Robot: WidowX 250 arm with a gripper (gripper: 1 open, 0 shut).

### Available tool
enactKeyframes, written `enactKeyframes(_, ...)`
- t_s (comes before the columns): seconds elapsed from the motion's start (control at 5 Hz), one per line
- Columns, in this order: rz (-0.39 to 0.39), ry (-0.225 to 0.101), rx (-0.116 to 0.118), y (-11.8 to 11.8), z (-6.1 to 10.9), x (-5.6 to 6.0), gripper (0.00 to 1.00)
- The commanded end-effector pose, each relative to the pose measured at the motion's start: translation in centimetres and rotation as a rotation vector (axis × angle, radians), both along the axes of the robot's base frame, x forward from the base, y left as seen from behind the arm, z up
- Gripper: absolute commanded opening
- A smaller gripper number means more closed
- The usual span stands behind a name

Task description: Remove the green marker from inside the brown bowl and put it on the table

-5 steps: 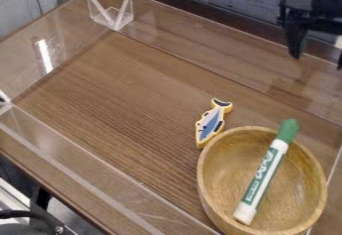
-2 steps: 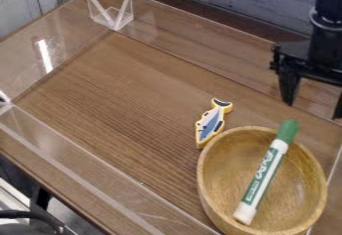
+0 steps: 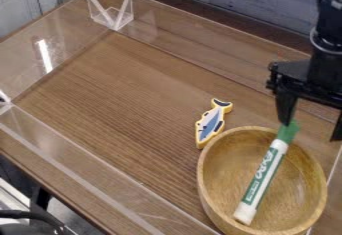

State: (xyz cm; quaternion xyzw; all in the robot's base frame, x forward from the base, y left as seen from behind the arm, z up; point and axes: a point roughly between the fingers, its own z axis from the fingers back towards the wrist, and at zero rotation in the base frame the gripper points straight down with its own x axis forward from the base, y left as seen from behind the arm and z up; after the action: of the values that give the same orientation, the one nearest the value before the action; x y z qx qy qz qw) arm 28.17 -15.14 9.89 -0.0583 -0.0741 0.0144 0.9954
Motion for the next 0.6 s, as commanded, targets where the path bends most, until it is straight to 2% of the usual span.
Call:
enactKeyframes(0.0,0.004,-0.053,-0.023,-0.4,1.4,-0.5,1.0)
enactKeyframes(0.4,0.02,-0.047,-0.01,-0.3,0.6,-2.0,1.0)
